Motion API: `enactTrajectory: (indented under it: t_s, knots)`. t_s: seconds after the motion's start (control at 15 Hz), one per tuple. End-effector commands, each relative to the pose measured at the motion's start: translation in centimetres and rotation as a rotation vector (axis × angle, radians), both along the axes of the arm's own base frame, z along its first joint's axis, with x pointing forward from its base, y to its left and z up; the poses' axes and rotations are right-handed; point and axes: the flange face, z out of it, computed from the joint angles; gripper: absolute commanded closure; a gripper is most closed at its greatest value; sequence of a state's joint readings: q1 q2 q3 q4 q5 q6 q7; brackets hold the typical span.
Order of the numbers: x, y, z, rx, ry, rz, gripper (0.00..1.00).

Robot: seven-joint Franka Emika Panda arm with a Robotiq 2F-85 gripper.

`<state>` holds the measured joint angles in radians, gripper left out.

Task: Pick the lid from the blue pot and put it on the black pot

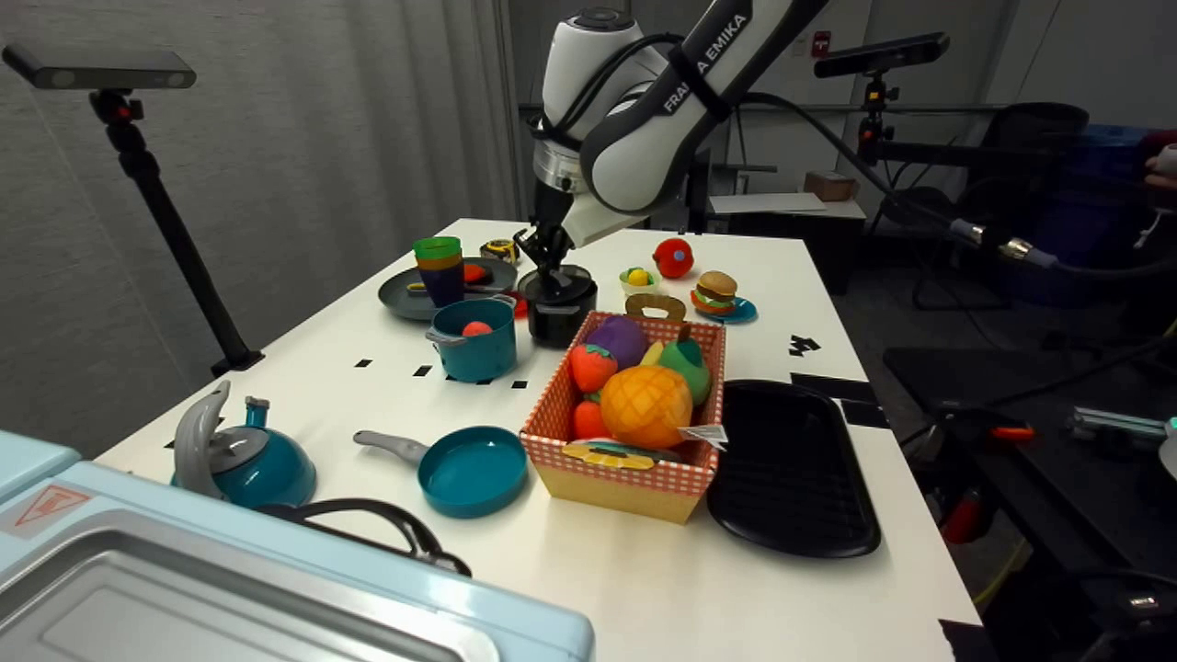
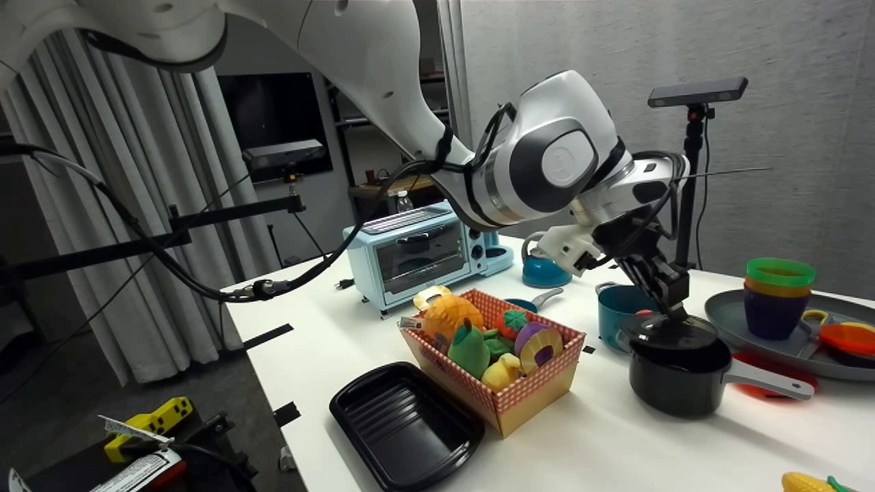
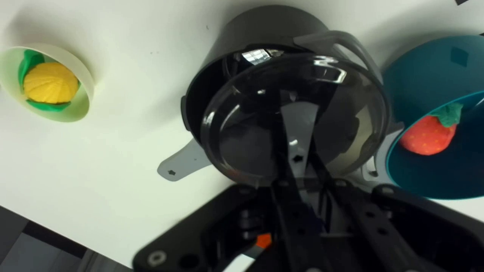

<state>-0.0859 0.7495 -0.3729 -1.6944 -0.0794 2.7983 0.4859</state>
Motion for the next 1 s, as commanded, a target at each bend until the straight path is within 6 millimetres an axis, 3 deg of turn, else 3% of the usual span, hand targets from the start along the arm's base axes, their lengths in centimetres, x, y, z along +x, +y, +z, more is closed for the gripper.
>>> enactTrajectory:
  t_s: [0.0, 0.27, 0.33, 0.47, 0.67, 0.93]
  knots:
    - [0.6, -0.9, -0.3, -0.019, -0.030, -0.028, 0.96]
    - [0.7, -1.6, -1.0, -0.031, -0.012, -0.041, 0.96]
    - [0.7, -1.6, -1.2, -0.035, -0.004, -0.038, 0.60]
    - [0.7, -1.6, -1.4, -0.038, 0.002, -0.035, 0.53]
    - [0.7, -1.7, -1.4, -0.039, 0.002, -0.032, 0.30]
    - [0.4, -1.4, 0.4, -0.045, -0.023, -0.018, 0.02]
